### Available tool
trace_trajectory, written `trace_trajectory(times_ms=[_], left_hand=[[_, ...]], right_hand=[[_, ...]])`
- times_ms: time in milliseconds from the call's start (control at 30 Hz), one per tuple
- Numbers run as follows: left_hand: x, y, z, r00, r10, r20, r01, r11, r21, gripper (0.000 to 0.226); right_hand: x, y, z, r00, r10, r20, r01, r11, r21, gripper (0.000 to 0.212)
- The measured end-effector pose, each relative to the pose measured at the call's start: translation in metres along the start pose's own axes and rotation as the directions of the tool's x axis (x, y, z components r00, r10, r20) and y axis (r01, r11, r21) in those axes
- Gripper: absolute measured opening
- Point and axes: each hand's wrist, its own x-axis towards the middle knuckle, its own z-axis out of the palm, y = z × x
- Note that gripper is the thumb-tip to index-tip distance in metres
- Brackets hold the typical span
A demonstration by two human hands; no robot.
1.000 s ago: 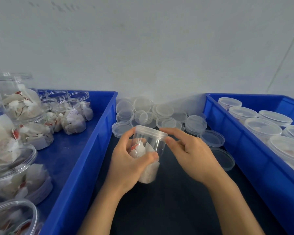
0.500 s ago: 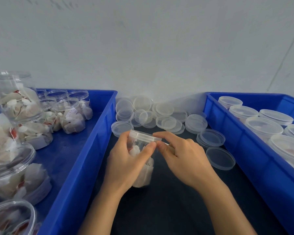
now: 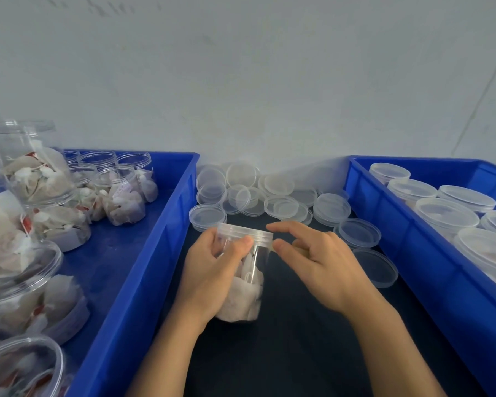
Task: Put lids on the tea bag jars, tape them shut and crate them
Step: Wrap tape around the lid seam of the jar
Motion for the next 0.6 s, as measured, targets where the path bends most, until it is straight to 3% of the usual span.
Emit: trace_trajectory(times_ms=[267,433,600], left_hand=[[0.0015,-0.0010,-0.0001,0.998,-0.036,0.050,0.039,0.997,-0.069,0.055],[0.0009,0.0000,-0.0028,0.987,-0.055,0.153,0.076,0.988,-0.133,0.048],[0.0008,-0.0038,-0.0049,0.948,-0.114,0.296,0.195,0.946,-0.259,0.060]], right_hand=[[-0.0013,0.0023,-0.0034,1.000,-0.007,0.008,0.007,0.999,0.041,0.032],[-0.0020,-0.0021,-0.0016,1.000,-0.026,-0.011,0.027,0.999,0.044,0.035],[-0.0016,-0.0030,-0.0016,0.998,-0.013,0.056,0.007,0.994,0.109,0.048]])
